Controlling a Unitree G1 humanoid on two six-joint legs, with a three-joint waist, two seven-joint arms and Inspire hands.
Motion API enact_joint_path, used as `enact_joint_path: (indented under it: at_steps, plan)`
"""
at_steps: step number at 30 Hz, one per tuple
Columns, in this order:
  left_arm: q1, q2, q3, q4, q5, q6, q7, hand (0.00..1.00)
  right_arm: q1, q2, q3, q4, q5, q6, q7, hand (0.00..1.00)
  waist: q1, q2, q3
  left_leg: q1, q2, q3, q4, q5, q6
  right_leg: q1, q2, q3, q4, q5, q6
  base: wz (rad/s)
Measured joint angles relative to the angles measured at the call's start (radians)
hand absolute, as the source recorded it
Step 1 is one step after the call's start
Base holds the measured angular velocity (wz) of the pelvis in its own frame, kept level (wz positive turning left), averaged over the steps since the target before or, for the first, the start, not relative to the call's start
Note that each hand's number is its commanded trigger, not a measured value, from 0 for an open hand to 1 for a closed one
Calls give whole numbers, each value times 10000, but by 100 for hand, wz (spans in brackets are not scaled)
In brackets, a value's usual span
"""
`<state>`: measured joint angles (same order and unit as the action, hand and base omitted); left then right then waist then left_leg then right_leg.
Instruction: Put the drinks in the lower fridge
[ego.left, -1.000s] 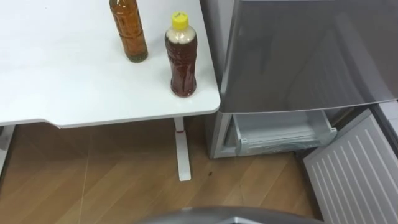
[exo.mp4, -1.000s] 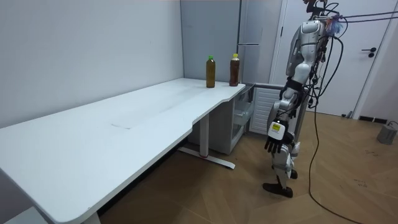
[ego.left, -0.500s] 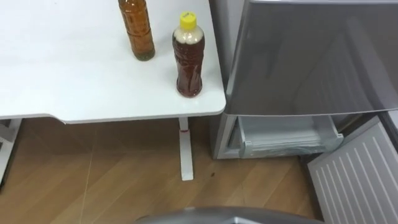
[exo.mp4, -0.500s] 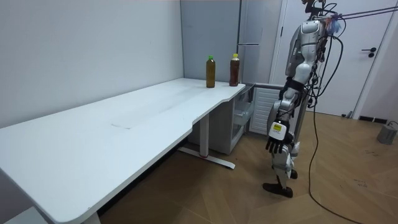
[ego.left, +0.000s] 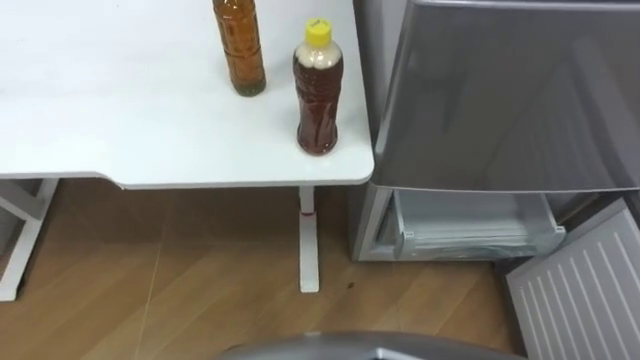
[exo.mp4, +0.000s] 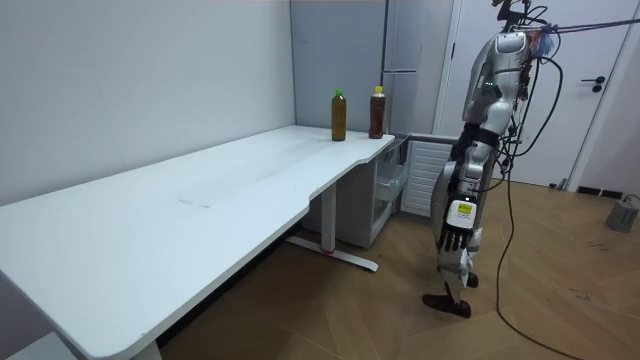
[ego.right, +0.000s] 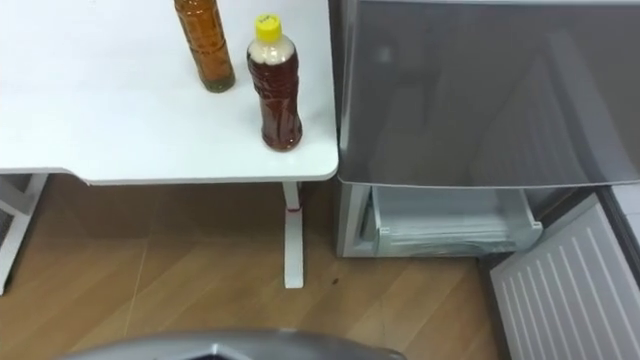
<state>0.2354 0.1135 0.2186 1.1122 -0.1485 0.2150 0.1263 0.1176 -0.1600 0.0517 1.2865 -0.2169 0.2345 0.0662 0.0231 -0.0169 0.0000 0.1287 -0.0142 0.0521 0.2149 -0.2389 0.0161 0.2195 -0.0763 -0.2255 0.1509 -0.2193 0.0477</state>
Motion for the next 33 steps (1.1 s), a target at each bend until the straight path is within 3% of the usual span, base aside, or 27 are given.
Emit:
enact_joint_path:
  at_steps: [5,10,15,16,20,24,27,33]
  plan:
    - [23,-10,1009,-1096,-2233,-46,739,0,43,-10,-181,-3,172,64,-8,0,352,23,0,17,-6,-4,-28,0,0,-5,-4,-17,-1,0,0,0]
    - [52,28,1536,-2229,-4850,-678,1566,0,55,-82,-369,-12,162,-29,-77,0,436,137,-4,144,-4,19,-115,2,-2,60,-9,-28,21,1,0,-2]
    - [-56,24,1852,-3824,-5682,-808,2660,0,139,-89,-550,-89,92,-188,-382,0,505,243,-47,27,10,-31,-92,2,-5,-55,17,-21,54,6,-8,1]
    - [-150,33,1943,-4175,-5849,-1054,2895,0,166,-104,-550,-108,118,-265,-446,0,595,287,-56,9,19,-32,-88,3,-6,-102,23,0,104,7,-9,0]
    - [-342,139,2211,-5330,-6318,-1468,3719,0,214,-107,-548,-117,146,-482,-484,0,640,313,-50,10,15,-109,-98,3,-6,-118,24,-4,195,7,-8,3]
    - [27,165,2301,-7533,-5994,-1848,4603,0,393,-123,-671,-355,148,-594,-376,0,687,262,-39,-26,11,-130,-118,1,-3,-177,24,-20,199,7,-8,0]
    - [29,165,2331,-8319,-4970,-2025,4919,0,498,-136,-864,-434,143,-624,-259,0,722,316,-79,-113,17,-126,-90,2,-5,-261,28,1,202,8,-9,0]
    - [33,167,2309,-9893,-3581,-2401,5030,0,524,-157,-950,-343,104,-921,-170,0,648,293,-70,-126,11,-143,-90,10,-10,-274,29,8,198,11,-13,0]
